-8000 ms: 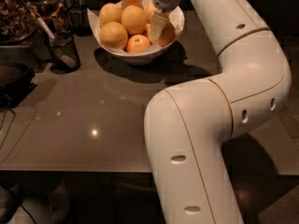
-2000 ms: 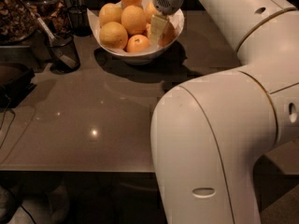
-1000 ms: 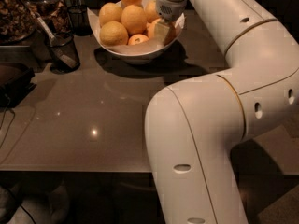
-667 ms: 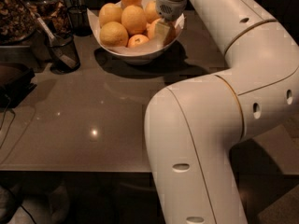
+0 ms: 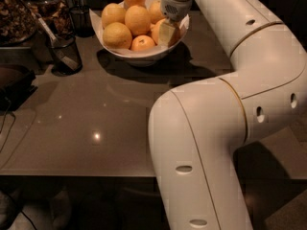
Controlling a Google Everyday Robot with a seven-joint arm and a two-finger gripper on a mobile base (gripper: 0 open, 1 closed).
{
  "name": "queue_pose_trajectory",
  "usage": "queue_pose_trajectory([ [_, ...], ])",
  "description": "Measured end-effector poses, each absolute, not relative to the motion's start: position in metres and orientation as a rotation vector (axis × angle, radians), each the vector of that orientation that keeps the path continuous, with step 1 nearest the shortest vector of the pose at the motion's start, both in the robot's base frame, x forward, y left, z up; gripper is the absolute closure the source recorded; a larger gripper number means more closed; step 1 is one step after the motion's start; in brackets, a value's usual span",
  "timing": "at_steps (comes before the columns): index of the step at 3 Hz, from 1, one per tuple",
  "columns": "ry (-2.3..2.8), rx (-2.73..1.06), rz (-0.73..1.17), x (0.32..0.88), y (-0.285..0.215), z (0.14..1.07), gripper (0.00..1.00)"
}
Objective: Pick orange from white bowl
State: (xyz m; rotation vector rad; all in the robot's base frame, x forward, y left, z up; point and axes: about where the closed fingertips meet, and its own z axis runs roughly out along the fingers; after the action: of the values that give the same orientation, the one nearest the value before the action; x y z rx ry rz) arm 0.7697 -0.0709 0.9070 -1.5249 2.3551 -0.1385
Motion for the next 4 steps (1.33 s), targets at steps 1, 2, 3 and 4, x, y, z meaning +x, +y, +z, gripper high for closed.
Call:
queue_pose_trajectory([
  [1, 2.354, -1.525, -0.139, 0.77, -0.071, 0.908, 1.0],
  [2, 2.292, -1.526, -0.134, 0.767, -0.064, 0.928, 1.0],
  [3, 2.208, -1.521, -0.082, 0.76, -0.059, 0.948, 1.0],
  [4, 2.092, -1.499, -0.066, 0.746, -0.057, 0.983, 1.0],
])
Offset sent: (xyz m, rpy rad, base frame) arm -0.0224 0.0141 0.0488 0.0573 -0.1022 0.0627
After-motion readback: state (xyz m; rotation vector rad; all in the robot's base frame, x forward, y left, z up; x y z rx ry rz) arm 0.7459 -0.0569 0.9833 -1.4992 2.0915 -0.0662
